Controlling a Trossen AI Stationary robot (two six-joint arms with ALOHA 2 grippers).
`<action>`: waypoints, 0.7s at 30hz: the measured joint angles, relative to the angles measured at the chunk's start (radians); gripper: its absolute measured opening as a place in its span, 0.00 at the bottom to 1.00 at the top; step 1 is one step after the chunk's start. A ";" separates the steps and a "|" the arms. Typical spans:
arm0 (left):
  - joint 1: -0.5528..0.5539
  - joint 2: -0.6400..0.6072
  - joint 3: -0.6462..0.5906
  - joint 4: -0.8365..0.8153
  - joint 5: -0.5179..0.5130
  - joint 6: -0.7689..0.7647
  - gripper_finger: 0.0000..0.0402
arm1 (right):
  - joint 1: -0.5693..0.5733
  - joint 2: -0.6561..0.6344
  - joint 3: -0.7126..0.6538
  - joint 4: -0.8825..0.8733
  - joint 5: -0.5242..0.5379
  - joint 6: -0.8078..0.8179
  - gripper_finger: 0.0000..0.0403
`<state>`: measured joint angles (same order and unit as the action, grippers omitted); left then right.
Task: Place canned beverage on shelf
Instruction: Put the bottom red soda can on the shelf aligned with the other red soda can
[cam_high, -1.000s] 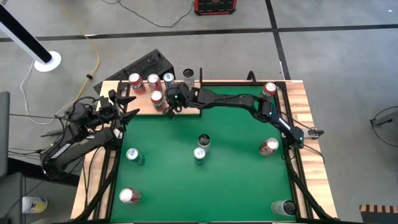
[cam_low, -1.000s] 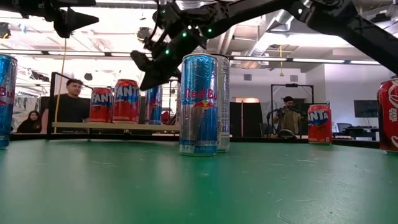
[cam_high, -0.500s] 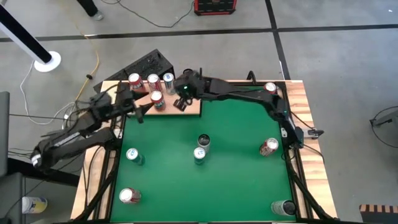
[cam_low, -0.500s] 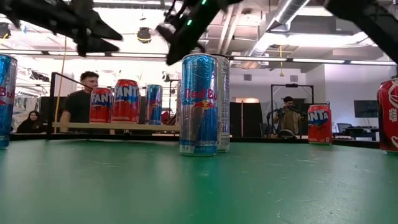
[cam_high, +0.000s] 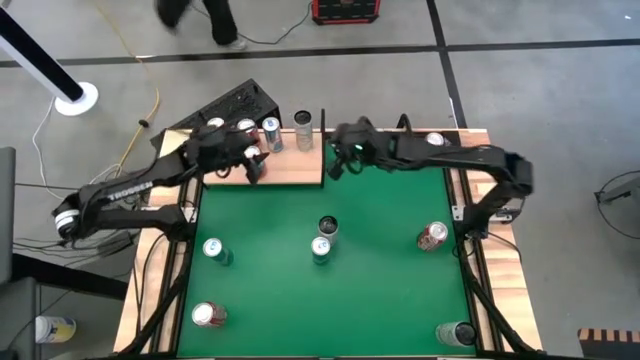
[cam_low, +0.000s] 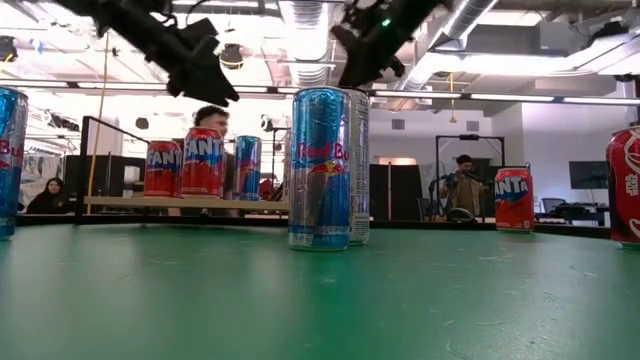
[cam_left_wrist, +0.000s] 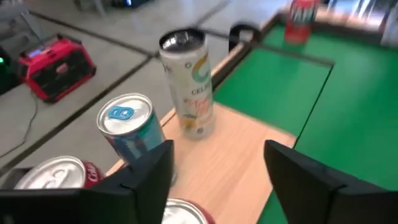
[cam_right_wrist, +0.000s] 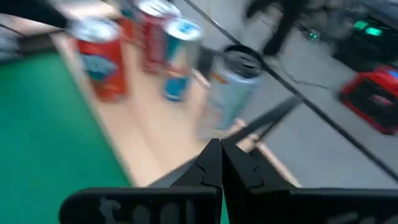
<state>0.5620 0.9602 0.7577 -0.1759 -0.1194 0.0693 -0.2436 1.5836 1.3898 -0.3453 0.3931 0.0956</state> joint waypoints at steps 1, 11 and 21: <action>0.005 0.032 0.038 -0.042 -0.001 0.019 0.52 | 0.003 -0.032 -0.043 0.045 -0.005 0.002 0.06; 0.038 0.317 0.319 -0.358 0.006 0.185 0.03 | 0.031 -0.130 -0.157 0.109 -0.010 0.009 0.06; 0.032 0.401 0.347 -0.418 0.000 0.200 0.00 | 0.050 -0.107 -0.158 0.098 -0.009 0.001 0.06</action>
<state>0.5941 1.3607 1.1046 -0.5940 -0.1194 0.2689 -0.1932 1.4769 1.2320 -0.2474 0.3839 0.0963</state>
